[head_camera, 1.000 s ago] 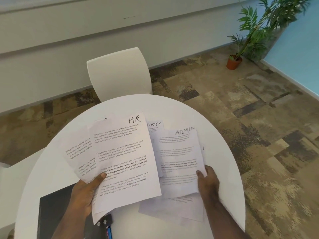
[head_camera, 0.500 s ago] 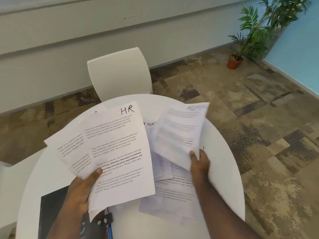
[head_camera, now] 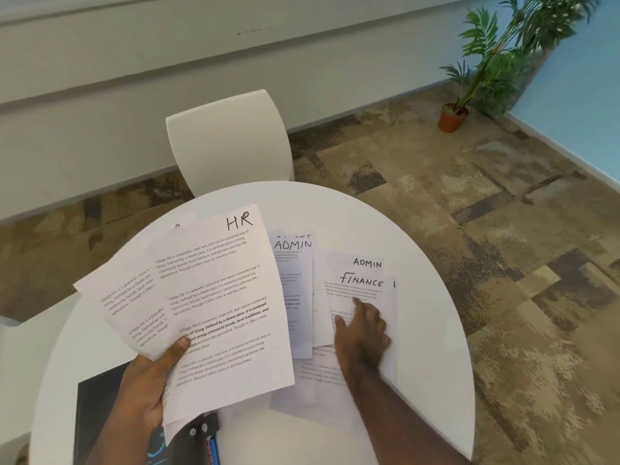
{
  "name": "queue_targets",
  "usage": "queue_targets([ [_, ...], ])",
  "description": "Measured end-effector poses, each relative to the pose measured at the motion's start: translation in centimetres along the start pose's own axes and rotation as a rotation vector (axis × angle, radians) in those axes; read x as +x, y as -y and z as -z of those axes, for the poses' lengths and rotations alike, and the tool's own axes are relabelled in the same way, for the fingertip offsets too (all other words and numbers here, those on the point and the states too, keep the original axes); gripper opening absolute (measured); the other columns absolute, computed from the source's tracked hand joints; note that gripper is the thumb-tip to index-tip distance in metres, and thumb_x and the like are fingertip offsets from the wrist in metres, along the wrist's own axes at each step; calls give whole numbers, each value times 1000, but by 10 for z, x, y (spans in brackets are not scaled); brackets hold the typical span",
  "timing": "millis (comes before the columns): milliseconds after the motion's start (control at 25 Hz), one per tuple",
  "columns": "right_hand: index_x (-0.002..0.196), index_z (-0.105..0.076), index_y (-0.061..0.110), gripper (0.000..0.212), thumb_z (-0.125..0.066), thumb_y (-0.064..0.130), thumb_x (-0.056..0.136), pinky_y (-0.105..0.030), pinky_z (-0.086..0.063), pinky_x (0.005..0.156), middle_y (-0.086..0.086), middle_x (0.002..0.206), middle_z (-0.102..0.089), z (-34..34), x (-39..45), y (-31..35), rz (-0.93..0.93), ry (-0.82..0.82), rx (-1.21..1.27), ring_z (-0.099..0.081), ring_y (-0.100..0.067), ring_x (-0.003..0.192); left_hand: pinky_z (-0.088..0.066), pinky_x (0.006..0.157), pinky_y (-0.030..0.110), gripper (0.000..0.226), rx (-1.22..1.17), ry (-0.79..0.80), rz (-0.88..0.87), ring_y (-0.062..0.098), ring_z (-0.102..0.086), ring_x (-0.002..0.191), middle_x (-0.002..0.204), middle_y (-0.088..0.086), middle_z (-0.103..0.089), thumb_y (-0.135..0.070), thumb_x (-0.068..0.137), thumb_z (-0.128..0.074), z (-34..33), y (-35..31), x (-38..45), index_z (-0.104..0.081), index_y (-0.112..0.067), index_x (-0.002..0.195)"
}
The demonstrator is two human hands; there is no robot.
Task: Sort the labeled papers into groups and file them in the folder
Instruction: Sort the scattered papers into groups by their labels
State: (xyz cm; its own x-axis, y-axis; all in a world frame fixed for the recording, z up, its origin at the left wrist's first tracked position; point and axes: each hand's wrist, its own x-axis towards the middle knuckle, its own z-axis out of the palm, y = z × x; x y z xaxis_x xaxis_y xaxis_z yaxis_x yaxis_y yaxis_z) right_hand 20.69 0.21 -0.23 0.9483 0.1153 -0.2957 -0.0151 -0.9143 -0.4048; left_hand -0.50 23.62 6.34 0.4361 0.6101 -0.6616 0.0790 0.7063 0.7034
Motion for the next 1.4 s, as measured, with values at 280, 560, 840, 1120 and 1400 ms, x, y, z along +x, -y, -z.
queue_targets([
  [280,155,-19,16,113,-65,74,70,-42,-48,92,-14,154,-33,-8,-3,-56,-73,-20,-316,-39,-28,135,-57,78,61,52,33,4,19,36,-71,102,117,14,-73,0,77,-74,-16,6,1,-65,-15,126],
  [560,150,-36,20,108,-81,61,61,-39,-48,78,-9,132,-53,-2,-4,-50,-66,-89,-273,-56,-24,107,-58,75,59,50,63,27,13,35,-72,99,116,14,-73,2,80,-71,-25,4,2,-65,-14,127],
  [840,149,-33,34,64,-60,16,94,-36,-51,91,11,129,-58,8,-14,-30,80,-22,291,-61,-19,111,-58,76,59,51,60,8,5,35,-71,102,119,14,-72,2,80,-71,-17,5,3,-64,-14,128],
  [1120,115,-60,22,23,-63,27,93,-28,-48,79,5,112,-68,16,-7,-20,-1,-66,402,-65,-21,102,-58,77,57,50,51,19,3,32,-72,100,118,12,-73,1,81,-71,-17,6,5,-64,-15,128],
  [1400,108,-57,24,18,-57,38,96,-35,-54,77,-4,107,-72,31,8,-41,-29,-111,84,-67,-27,97,-54,85,61,53,49,11,21,35,-70,106,119,12,-72,-1,77,-75,-13,8,6,-66,-18,126],
])
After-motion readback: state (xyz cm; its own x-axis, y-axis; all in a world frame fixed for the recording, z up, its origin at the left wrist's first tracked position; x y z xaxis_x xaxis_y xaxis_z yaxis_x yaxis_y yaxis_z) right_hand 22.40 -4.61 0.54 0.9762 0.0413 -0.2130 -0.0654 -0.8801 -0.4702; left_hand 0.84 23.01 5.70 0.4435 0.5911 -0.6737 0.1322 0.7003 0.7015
